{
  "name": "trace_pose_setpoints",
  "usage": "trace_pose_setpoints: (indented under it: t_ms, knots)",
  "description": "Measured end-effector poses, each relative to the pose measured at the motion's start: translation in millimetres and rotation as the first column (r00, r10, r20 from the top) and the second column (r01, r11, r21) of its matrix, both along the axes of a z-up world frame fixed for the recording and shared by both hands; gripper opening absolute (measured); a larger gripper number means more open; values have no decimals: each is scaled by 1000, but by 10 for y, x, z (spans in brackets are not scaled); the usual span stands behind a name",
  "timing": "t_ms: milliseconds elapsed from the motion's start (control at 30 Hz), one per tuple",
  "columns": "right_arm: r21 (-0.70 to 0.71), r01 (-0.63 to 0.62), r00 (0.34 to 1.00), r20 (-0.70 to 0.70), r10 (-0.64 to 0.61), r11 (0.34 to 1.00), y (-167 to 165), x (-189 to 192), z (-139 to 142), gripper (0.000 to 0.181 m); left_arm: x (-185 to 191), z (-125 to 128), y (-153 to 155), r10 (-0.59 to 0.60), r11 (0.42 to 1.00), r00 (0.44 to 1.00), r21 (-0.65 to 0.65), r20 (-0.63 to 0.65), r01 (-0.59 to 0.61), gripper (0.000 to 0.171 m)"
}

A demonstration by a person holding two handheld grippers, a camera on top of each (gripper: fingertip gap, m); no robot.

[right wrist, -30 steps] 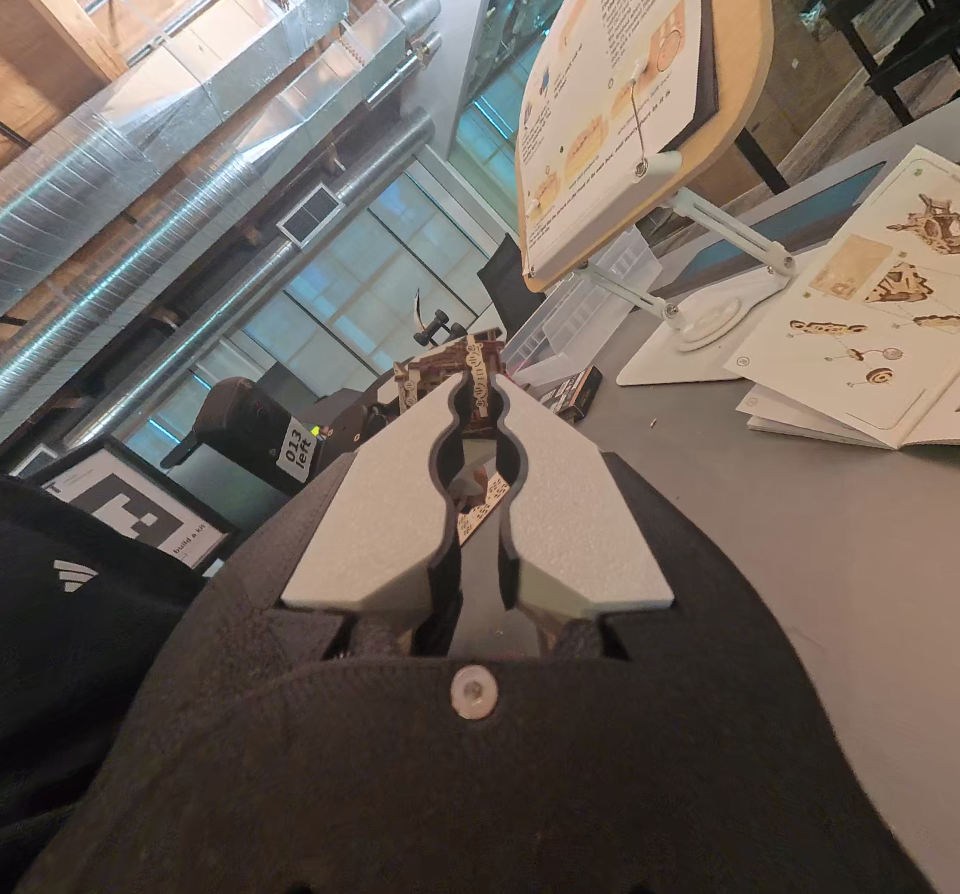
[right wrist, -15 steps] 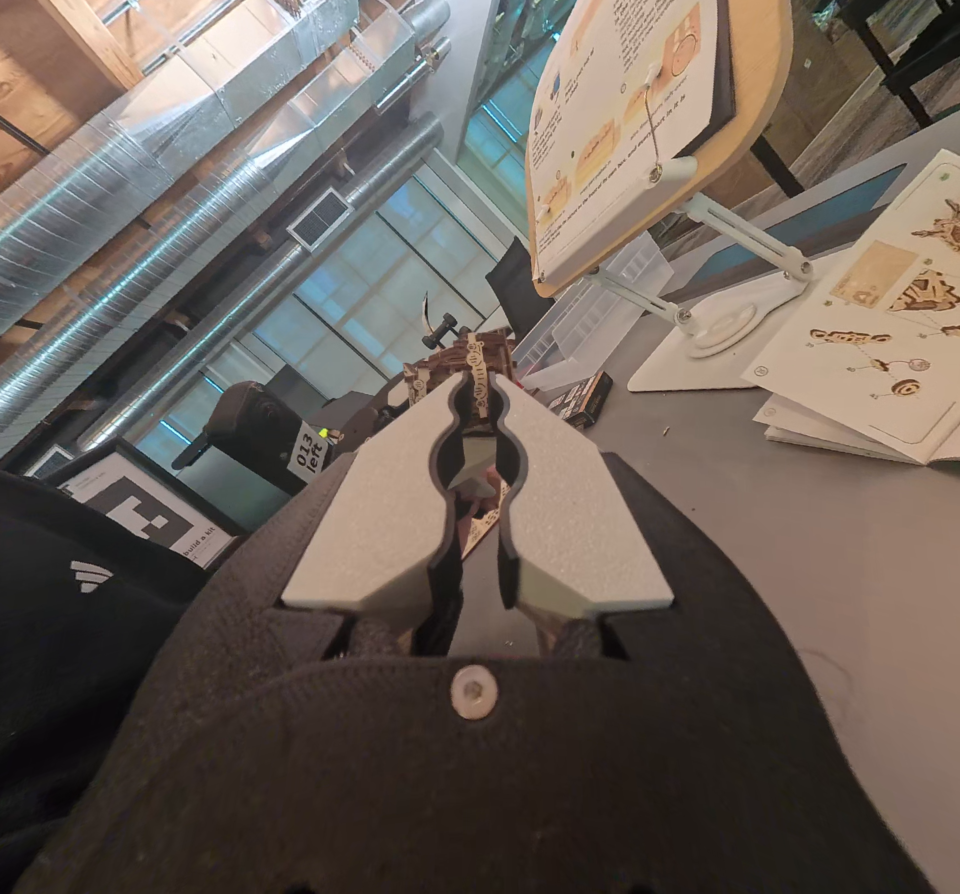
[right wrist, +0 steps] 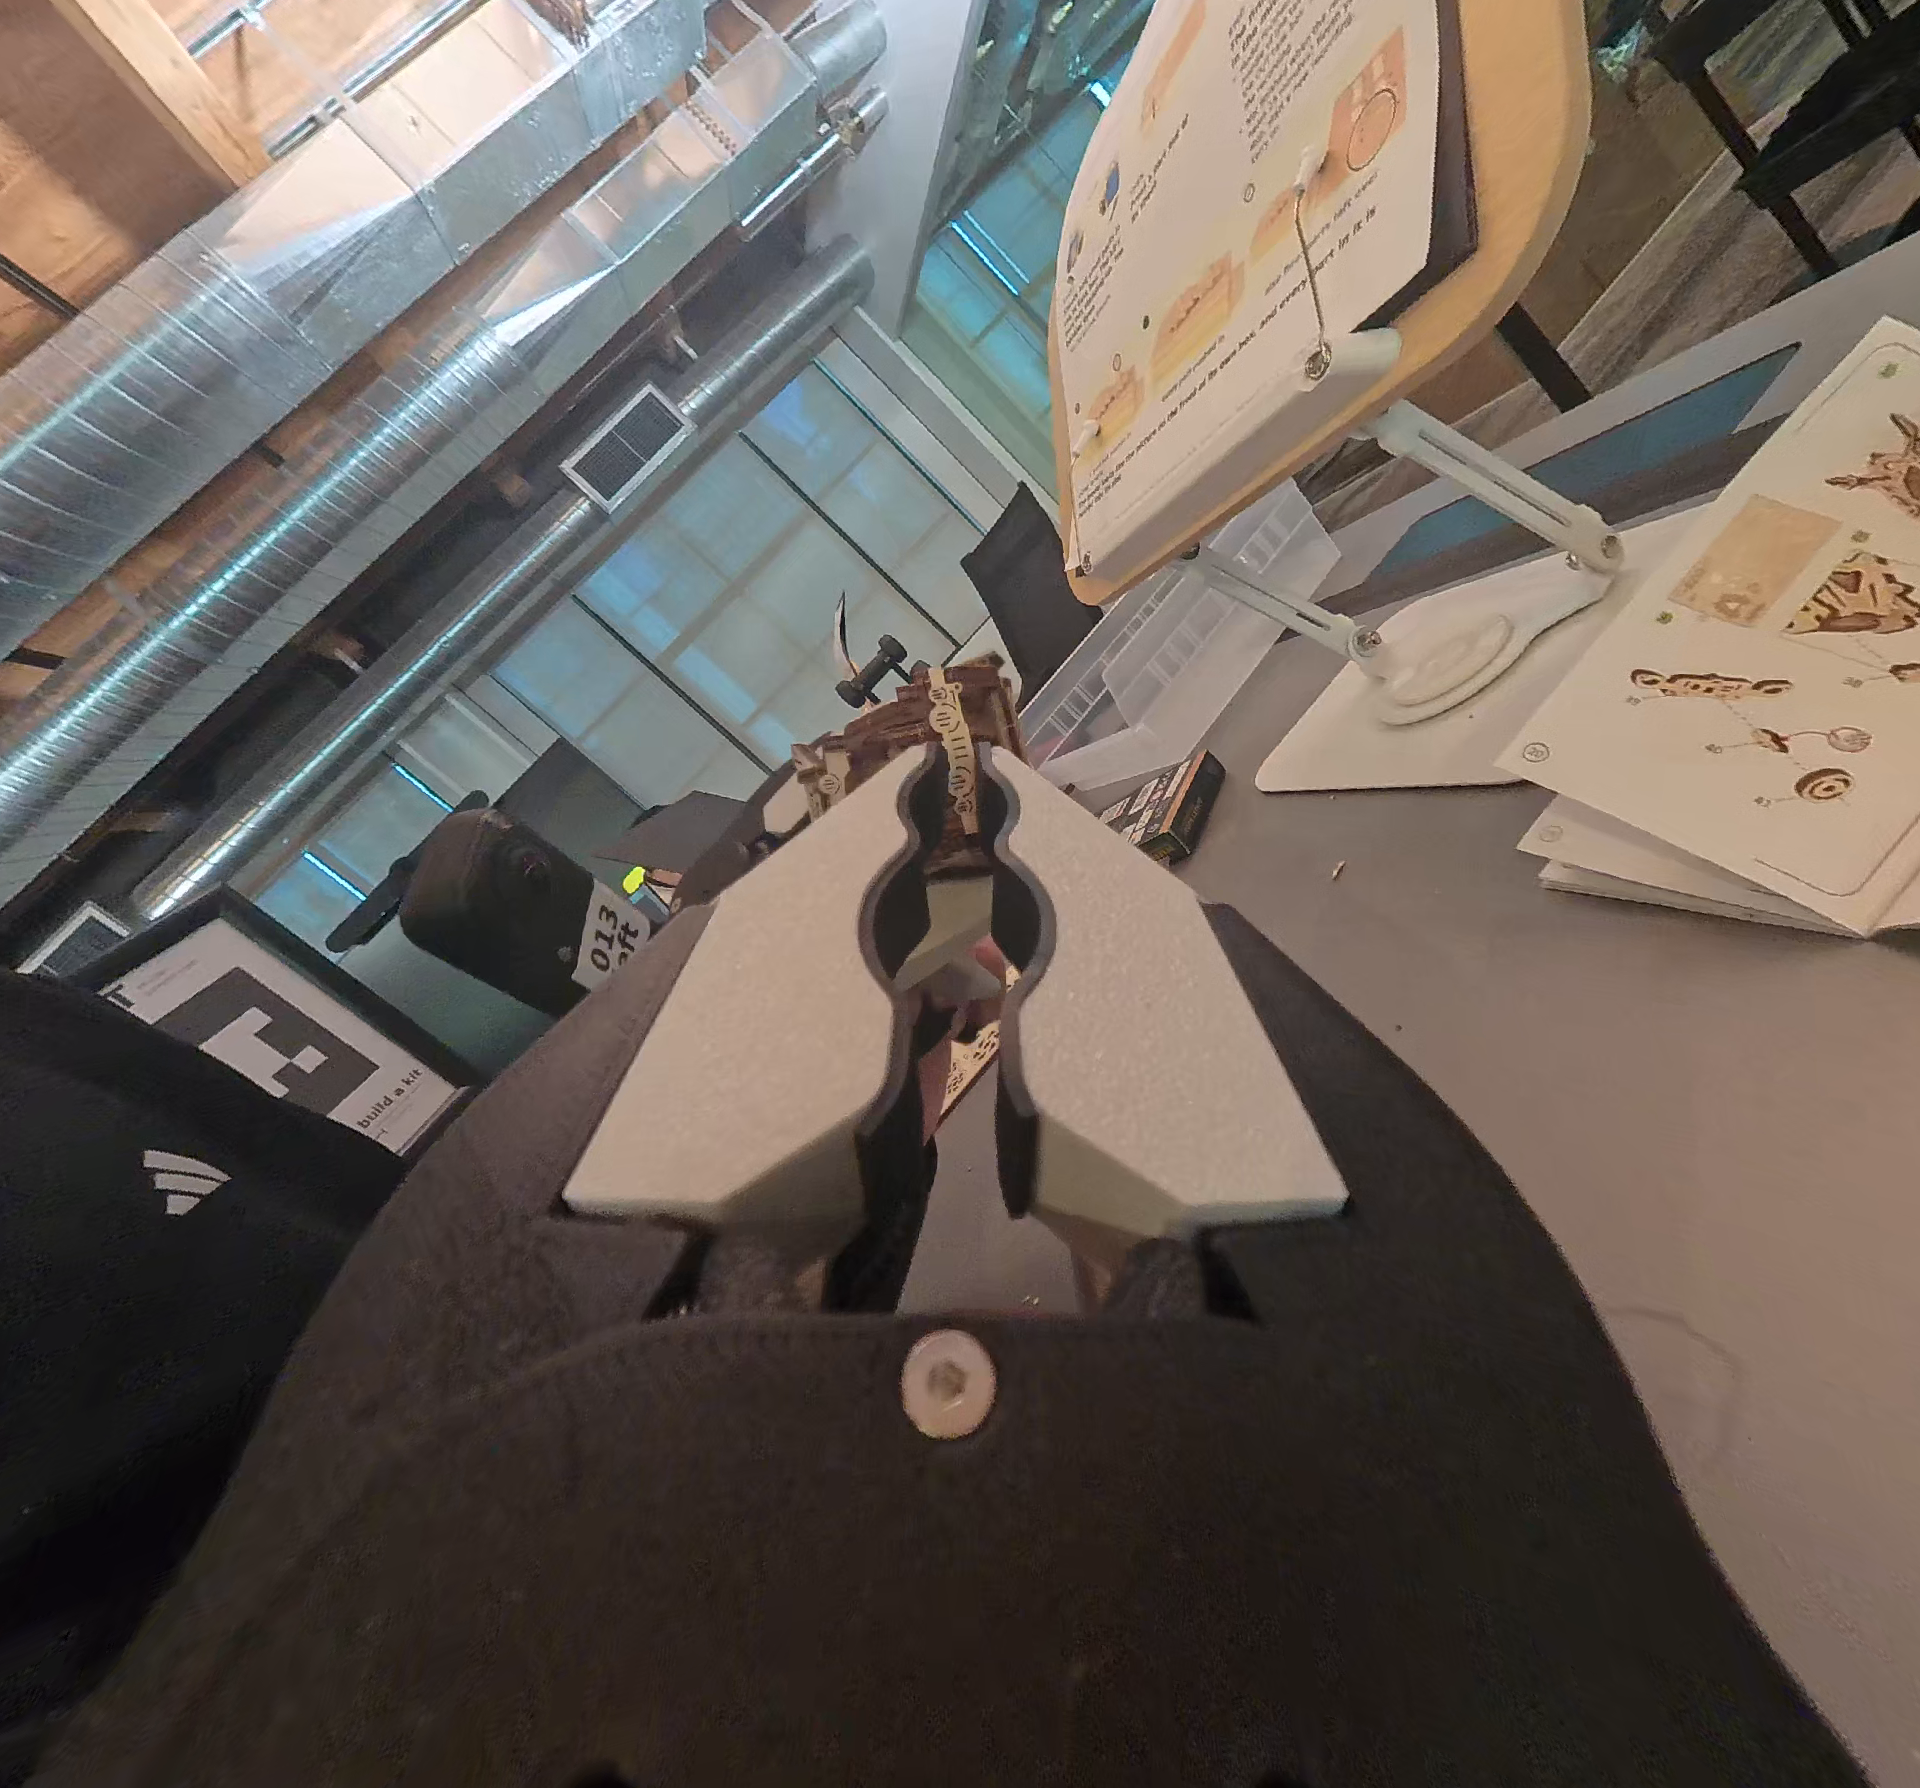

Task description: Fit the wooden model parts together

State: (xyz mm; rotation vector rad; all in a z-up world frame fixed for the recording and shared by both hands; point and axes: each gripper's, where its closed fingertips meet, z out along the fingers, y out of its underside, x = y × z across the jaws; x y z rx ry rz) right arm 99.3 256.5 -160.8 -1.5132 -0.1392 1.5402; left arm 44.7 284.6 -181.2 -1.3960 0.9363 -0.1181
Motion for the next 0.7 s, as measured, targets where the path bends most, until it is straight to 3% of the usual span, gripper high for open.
trace_pose_setpoints:
  t_ms: [300, 700]
  knots:
    - [25, -13, 1000, 6, 13, 1000, -18, -15, 36, 3, -18, 93, -18, 9, 997, 999, 76, -47, -5, 78]
    - [51, 13, 998, 63, -16, 999, 8, -69, 80, 2, -65, 97, 17, 31, 997, 999, 66, -35, -29, 77]
